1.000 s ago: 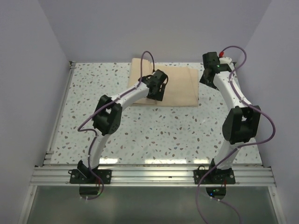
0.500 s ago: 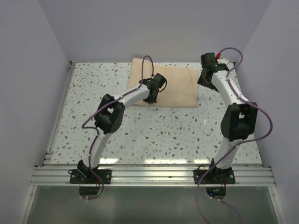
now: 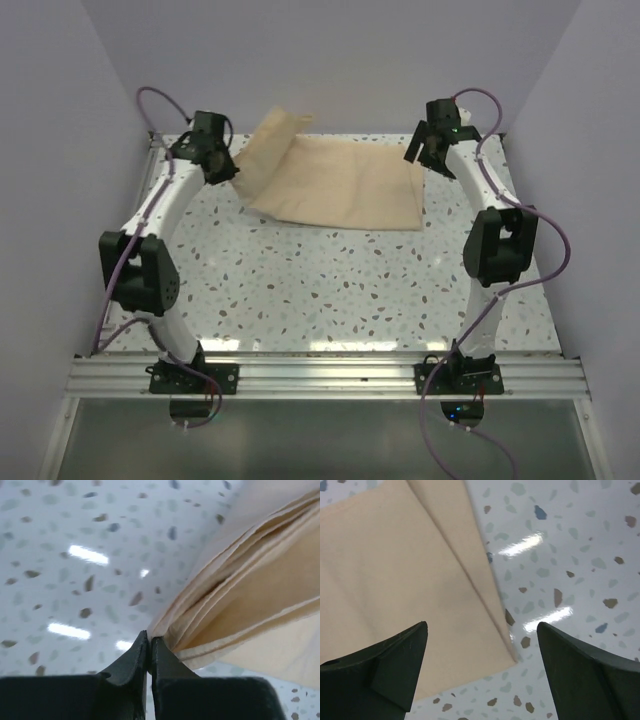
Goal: Open and lay out the surgical kit
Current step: Open the surgical kit at the center of the board.
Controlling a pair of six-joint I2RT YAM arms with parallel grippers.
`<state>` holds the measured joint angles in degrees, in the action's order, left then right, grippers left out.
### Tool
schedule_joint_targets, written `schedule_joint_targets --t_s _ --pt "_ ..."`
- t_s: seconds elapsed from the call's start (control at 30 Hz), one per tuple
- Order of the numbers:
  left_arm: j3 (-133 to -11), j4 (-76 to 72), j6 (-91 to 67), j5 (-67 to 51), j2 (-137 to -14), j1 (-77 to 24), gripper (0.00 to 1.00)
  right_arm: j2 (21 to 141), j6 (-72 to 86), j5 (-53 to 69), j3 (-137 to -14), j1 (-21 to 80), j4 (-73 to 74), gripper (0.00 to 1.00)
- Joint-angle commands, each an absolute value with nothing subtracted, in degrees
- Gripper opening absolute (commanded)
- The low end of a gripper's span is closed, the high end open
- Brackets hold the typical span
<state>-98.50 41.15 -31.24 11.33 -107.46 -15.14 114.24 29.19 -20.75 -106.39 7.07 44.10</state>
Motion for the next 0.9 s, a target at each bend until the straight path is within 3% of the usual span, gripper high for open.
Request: schedule_joint_targets --t_s 0.0,0.03,0.07,0.1,0.13,0.17,0.47,0.87 --pt "-86.95 37.62 -34.54 12.91 -96.7 -8.19 0.06 117.76 26.72 -11.45 -112.31 7.21 38.59 0.94" --pt "-84.31 37.44 -35.15 13.01 -95.2 -6.09 0.14 118.99 26.72 -10.56 -113.37 7.21 38.24 0.94" --pt "-79.76 37.18 -35.16 12.92 -93.18 -5.19 0.41 121.09 26.54 -9.68 -115.47 7.29 37.54 0.94" --pt "-77.8 37.18 -35.33 12.48 -92.56 -4.58 0.59 122.42 26.46 -8.01 -116.45 7.29 37.09 0.94" --pt "-76.13 37.35 -35.59 11.96 -92.2 -3.87 0.91 123.48 26.37 -7.56 -117.41 7.21 36.39 0.94" --pt "-73.42 37.44 -35.6 11.26 -92.02 -3.78 0.99 126.01 26.28 -7.04 -119.68 7.21 35.95 0.94" --pt "-64.69 38.93 -34.72 8.17 -86.23 -3.87 0.99 140.26 26.01 -4.39 -134.81 7.21 32.35 0.95" --pt "-57.75 42.8 -33.14 8.08 -76.74 -3.87 0.96 151.43 33.3 -2.9 -139.57 7.38 18.91 0.9"
